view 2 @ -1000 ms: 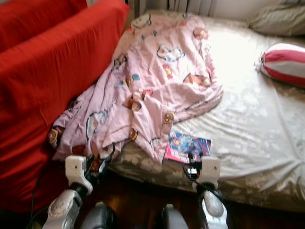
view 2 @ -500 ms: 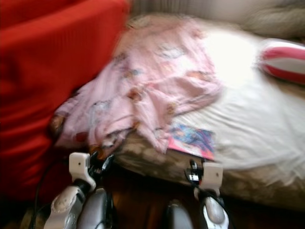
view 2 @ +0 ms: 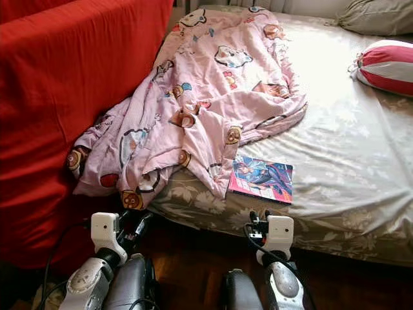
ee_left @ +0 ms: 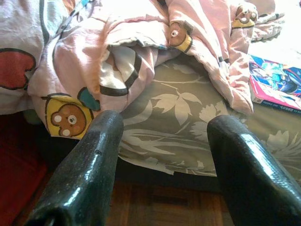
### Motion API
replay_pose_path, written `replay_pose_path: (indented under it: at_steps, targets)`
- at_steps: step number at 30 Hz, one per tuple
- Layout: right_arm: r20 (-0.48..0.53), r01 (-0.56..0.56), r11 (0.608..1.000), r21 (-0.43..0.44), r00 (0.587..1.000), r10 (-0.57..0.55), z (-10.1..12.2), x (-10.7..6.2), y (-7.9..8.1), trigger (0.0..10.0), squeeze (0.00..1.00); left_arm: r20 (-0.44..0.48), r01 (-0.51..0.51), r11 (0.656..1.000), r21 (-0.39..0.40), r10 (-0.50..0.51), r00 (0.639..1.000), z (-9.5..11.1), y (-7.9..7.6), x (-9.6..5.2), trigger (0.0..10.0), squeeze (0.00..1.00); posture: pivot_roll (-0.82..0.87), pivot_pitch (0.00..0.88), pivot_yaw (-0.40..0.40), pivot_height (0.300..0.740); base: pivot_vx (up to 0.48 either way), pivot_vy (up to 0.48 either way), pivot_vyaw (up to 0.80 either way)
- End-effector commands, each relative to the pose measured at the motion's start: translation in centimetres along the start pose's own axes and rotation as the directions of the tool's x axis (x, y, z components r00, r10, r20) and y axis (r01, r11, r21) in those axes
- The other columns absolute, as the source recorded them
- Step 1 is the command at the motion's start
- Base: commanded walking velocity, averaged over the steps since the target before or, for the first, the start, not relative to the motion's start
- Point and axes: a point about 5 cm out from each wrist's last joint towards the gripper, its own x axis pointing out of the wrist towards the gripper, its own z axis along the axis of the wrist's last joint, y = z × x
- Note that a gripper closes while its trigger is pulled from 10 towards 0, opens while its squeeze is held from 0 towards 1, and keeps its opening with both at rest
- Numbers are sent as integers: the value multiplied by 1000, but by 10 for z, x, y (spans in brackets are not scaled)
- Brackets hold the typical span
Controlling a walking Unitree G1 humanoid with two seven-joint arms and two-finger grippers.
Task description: Clean up the room
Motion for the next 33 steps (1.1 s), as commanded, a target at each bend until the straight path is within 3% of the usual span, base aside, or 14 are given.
replay_pose_path:
  at_steps: [1, 29, 33]
  targets:
    - [-24, 6, 1000, 6, 1000, -6, -5, -2, -2, 10000, 0, -20, -3, 1000, -7, 3, 1000, -5, 0, -3, 10000, 0, -16, 212, -47, 623, 0, 0, 0]
    - [-38, -30, 999, 21, 999, 30, -8, 1, 5, 10000, 0, -27, 13, 1000, -10, -13, 1000, -5, -3, -2, 10000, 0, -16, 191, -36, 613, 0, 0, 0]
    - [-50, -31, 999, 21, 998, 32, -11, 1, 5, 10000, 0, -24, 8, 1000, -9, -8, 1000, -4, -2, -2, 10000, 0, -12, 201, -38, 588, 0, 0, 0]
